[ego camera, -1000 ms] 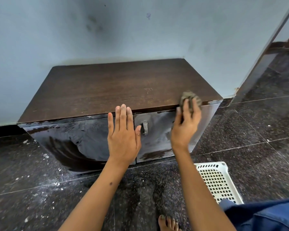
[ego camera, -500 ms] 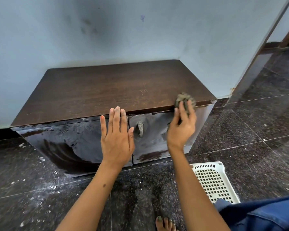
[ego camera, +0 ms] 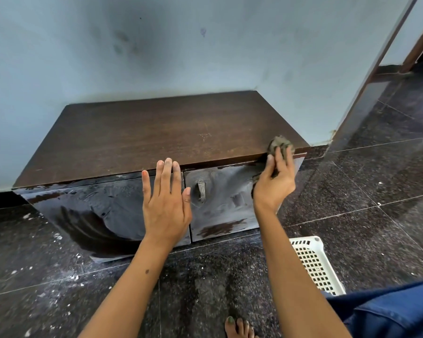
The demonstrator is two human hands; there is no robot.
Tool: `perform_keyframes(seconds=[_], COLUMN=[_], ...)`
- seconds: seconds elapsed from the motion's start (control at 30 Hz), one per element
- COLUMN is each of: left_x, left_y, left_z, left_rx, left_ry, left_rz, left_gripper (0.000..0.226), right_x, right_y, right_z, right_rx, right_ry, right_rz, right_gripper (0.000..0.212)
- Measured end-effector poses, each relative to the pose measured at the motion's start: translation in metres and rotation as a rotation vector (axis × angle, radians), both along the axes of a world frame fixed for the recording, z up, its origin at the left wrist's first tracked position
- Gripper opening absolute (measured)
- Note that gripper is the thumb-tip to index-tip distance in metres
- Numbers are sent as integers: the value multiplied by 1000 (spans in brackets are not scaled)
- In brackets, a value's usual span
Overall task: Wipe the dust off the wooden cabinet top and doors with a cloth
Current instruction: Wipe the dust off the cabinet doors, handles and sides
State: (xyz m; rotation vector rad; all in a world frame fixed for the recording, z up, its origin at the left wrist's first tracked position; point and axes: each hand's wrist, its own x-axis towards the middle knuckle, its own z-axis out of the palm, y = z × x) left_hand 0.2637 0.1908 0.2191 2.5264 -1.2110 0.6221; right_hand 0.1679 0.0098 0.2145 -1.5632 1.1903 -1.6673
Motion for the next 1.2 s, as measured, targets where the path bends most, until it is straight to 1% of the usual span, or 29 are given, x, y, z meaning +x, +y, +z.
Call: perform_keyframes(seconds=[0.07,0.1,0.2,0.27,0.33,0.43,0.5,0.57,0.63,0.67,0.73,0.8,0.87,0.97,1.03,1.1,1.2], left_x=[1,2,0,-2,-2,4,8,11,19,25,39,51,59,61,62,66,77], left_y=[2,2,3,4,7,15,24,37,55,65,84,102,116,132,142,153,170], left_z=[1,2,6,10,15,24,30,34,37,38,41,44,43,35,28,23,20], left_rx=[7,11,15,19,35,16,-15,-15,18,36,64,70,55,42,42,27,-46], left_ry=[-4,-2,26,43,55,87,115,118,108,98,79,79,101,136,143,167,210], left_rz=[-10,-14,-18,-19,-34,-88,-121,-124,-97,-75,-17,70,147,199,214,257,339], left_gripper=[56,56,57,58,59,63,65,65,67,68,70,66,60,55,55,56,57], right_x=[-7,-13,-30,-31,-23,3,25,38,40,39,37,43,57,77,82,81,78], right_y=[-4,-14,-47,-52,-38,9,50,84,98,98,95,101,121,163,176,172,162], right_z=[-2,1,15,21,20,11,3,-2,-5,-6,-5,0,2,-3,-7,-9,-3], right_rx=[-45,-31,82,124,117,36,-43,-127,-191,-199,-177,-130,-135,-285,-366,-341,-189], right_ry=[27,31,25,14,15,20,9,23,63,78,81,54,58,190,293,283,182], right_rz=[15,-3,-67,-81,-74,-13,70,211,313,324,279,218,237,435,514,474,302], right_gripper=[28,28,30,31,31,28,26,24,22,22,20,19,19,21,22,21,19])
